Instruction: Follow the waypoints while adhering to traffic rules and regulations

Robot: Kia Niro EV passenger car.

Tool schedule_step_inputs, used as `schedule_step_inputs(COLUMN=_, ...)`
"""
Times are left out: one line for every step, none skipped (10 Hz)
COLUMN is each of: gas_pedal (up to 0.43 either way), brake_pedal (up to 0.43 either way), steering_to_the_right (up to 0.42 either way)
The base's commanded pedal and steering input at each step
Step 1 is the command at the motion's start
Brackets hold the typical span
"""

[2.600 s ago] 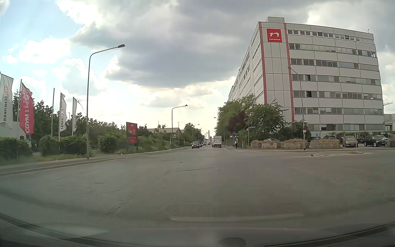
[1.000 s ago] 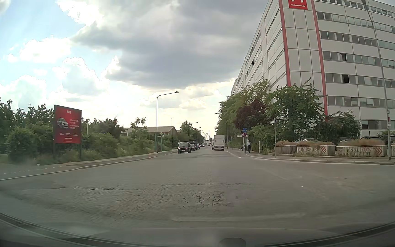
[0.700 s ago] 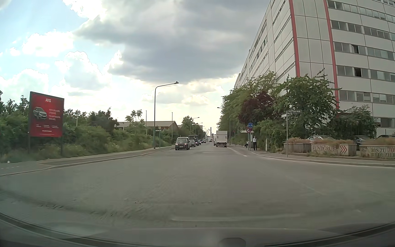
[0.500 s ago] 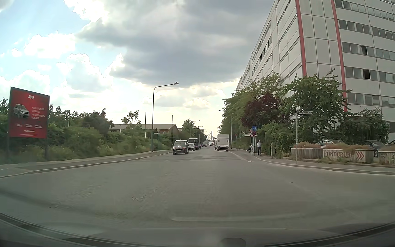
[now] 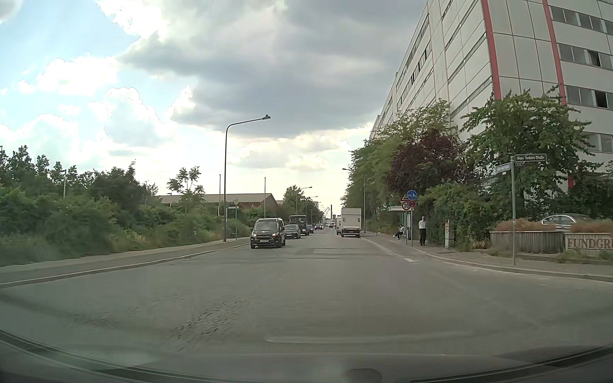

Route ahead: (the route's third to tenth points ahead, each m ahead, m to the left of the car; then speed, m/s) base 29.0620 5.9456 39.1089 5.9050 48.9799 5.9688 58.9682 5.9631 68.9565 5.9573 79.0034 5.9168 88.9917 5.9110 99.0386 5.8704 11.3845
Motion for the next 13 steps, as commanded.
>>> schedule_step_inputs(gas_pedal=0.067, brake_pedal=0.03, steering_to_the_right=-0.003)
schedule_step_inputs(gas_pedal=0.067, brake_pedal=0.03, steering_to_the_right=-0.003)
schedule_step_inputs(gas_pedal=0.067, brake_pedal=0.03, steering_to_the_right=-0.002)
schedule_step_inputs(gas_pedal=0.067, brake_pedal=0.03, steering_to_the_right=-0.002)
schedule_step_inputs(gas_pedal=0.067, brake_pedal=0.03, steering_to_the_right=-0.003)
schedule_step_inputs(gas_pedal=0.067, brake_pedal=0.03, steering_to_the_right=-0.004)
schedule_step_inputs(gas_pedal=0.067, brake_pedal=0.03, steering_to_the_right=-0.004)
schedule_step_inputs(gas_pedal=0.067, brake_pedal=0.037, steering_to_the_right=-0.004)
schedule_step_inputs(gas_pedal=0.067, brake_pedal=0.03, steering_to_the_right=-0.004)
schedule_step_inputs(gas_pedal=0.067, brake_pedal=0.03, steering_to_the_right=-0.004)
schedule_step_inputs(gas_pedal=0.067, brake_pedal=0.03, steering_to_the_right=-0.004)
schedule_step_inputs(gas_pedal=0.067, brake_pedal=0.03, steering_to_the_right=-0.004)
schedule_step_inputs(gas_pedal=0.067, brake_pedal=0.03, steering_to_the_right=-0.003)
